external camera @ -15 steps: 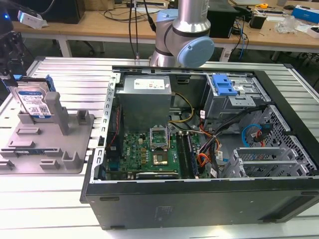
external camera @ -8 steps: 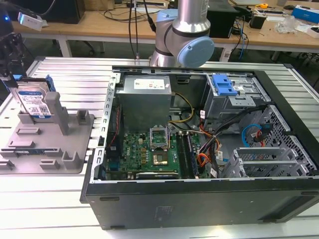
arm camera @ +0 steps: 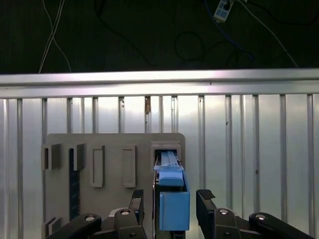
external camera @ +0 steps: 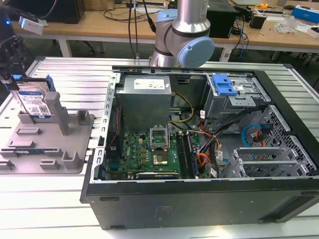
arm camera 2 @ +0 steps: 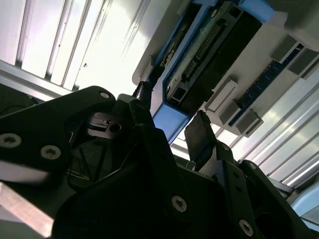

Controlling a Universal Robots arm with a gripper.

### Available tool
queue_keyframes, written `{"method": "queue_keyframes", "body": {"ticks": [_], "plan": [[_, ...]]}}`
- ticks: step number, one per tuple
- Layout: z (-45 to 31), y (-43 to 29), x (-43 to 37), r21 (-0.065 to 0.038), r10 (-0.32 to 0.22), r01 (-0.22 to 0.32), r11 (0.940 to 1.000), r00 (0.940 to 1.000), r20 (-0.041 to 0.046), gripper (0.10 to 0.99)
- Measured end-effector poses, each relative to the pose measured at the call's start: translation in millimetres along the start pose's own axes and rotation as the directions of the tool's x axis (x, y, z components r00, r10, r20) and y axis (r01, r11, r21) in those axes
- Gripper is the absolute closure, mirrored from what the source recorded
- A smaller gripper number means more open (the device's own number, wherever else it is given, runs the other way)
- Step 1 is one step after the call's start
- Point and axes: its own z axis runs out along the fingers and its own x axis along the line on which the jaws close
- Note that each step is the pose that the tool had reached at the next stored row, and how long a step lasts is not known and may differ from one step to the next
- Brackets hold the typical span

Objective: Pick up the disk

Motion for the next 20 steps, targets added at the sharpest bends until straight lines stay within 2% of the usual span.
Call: {"method": "queue_keyframes", "body": {"ticks": [14,15,16,17,20], "plan": [[10.0,0.0,-0.5,0.0,0.0,0.0,1.0,1.0,-0.0001,0.545],[10.3,0.0,-0.6,0.0,0.0,0.0,1.0,1.0,0.0,0.624],[10.6,0.0,-0.5,0.0,0.0,0.0,1.0,1.0,-0.0001,0.624],[10.8,-0.1,-0.5,0.0,0.0,0.0,1.0,1.0,-0.0001,0.694],[10.9,-0.1,-0.6,0.0,0.0,0.0,1.0,1.0,-0.0001,0.694]]}}
